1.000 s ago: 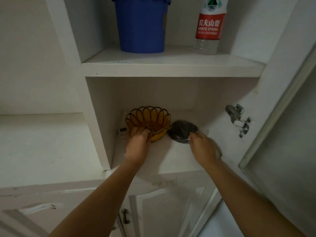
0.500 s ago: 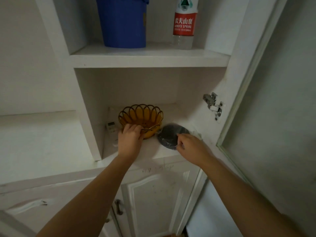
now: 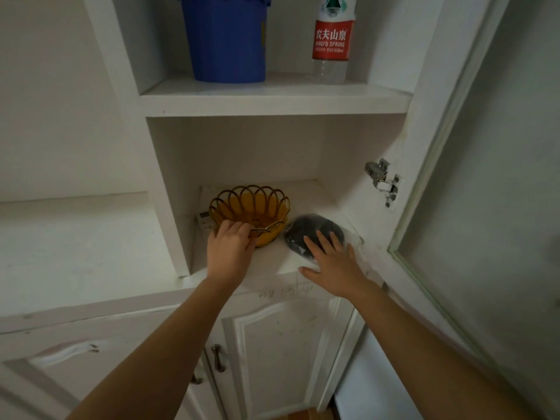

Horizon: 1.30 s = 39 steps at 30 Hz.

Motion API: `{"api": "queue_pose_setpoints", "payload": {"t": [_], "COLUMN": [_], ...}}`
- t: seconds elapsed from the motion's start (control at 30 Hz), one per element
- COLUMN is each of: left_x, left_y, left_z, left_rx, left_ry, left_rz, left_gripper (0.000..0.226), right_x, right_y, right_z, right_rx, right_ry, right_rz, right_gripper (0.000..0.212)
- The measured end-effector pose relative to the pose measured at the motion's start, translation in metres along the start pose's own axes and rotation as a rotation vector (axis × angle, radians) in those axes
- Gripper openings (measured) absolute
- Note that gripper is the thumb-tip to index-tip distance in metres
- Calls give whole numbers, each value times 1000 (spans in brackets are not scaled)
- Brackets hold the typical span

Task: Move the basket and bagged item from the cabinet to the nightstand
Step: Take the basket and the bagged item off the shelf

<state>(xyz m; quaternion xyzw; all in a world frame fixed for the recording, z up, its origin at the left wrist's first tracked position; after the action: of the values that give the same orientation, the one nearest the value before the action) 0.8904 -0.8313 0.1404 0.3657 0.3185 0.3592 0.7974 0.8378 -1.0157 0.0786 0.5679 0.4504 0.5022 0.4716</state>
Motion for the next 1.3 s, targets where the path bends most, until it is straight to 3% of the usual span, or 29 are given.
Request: {"api": "queue_pose_setpoints", "payload": {"t": [0.2, 0.47, 0.7, 1.03, 1.3], "left_x": [-7, -5, -5, -20, -32], "left_y": [0, 1, 1, 18, 49], "left_z": [-7, -8, -10, -27, -51], "left_rx": [-16, -10, -21, -89, -174], "left_ry": [-3, -7, -1, 34, 63], "left_rz": [28, 42, 42, 15, 40], "left_gripper": [25, 29, 25, 21, 19], "right_x": [6, 9, 7, 10, 9], "right_y": [2, 12, 16, 30, 33], "right_z": [-14, -22, -21, -38, -48], "right_rx": [-42, -307, -344, -532, -561], "right_ry": [6, -42, -19, 82, 96], "right_rz": [-62, -234, -275, -163, -168], "right_gripper": [75, 71, 64, 45, 60]}}
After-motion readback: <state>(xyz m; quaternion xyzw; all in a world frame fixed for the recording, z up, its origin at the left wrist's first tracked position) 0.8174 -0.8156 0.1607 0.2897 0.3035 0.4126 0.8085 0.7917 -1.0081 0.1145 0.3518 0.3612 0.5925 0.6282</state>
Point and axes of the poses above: each hand's wrist, its own z-axis towards the middle knuckle, its own y-axis out of the back of the hand, x = y × z, the point moved 7 cm from there along z, towards the middle knuckle, and after that the axes turned 4 degrees about x, right-handed, at the moved point
